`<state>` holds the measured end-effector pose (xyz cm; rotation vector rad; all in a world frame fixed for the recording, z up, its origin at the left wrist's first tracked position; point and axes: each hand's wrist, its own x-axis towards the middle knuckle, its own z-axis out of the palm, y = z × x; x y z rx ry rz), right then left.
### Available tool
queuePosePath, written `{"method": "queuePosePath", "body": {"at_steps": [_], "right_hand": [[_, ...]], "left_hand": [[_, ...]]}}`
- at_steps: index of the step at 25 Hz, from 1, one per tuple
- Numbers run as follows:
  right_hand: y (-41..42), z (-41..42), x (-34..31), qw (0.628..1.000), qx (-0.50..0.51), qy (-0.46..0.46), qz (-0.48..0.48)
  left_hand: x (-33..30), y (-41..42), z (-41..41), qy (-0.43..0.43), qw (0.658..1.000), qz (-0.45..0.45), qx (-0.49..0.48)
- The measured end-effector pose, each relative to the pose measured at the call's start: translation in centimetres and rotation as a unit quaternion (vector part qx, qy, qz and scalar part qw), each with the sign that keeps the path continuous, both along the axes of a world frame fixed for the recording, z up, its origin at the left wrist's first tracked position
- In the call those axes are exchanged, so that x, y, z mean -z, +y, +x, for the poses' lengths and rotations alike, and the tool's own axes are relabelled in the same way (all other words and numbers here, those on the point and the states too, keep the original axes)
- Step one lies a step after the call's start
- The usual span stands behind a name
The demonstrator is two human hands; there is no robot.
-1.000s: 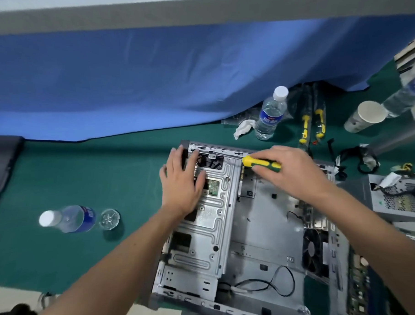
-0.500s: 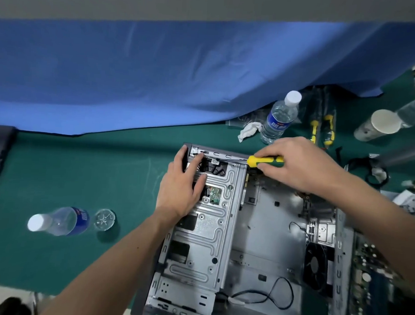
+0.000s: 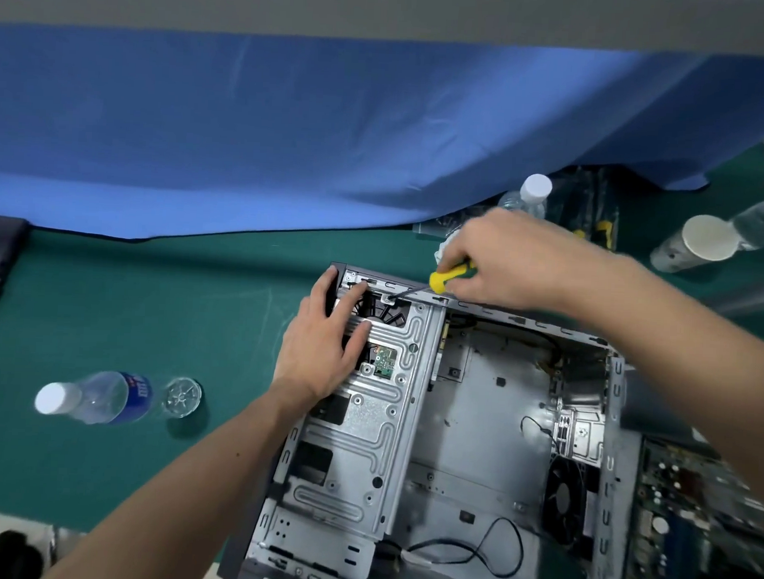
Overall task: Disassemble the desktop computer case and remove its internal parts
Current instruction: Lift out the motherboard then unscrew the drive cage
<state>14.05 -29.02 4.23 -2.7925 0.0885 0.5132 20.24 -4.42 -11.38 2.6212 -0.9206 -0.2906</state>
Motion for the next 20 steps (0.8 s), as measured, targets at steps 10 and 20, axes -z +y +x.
{"method": "queuePosePath", "body": {"at_steps": [10, 20], "right_hand": [[8.9, 9.4, -4.8, 0.961, -0.166, 0.113, -0.190], [5.8, 8.0, -3.2, 0.999, 0.000, -0.049, -0.020]], "left_hand": [[-0.3, -0.1, 0.1, 0.004, 1.000, -0.002, 0.001], [-0.3, -0.1, 0.1, 0.012, 1.000, -0.008, 0.001]]}}
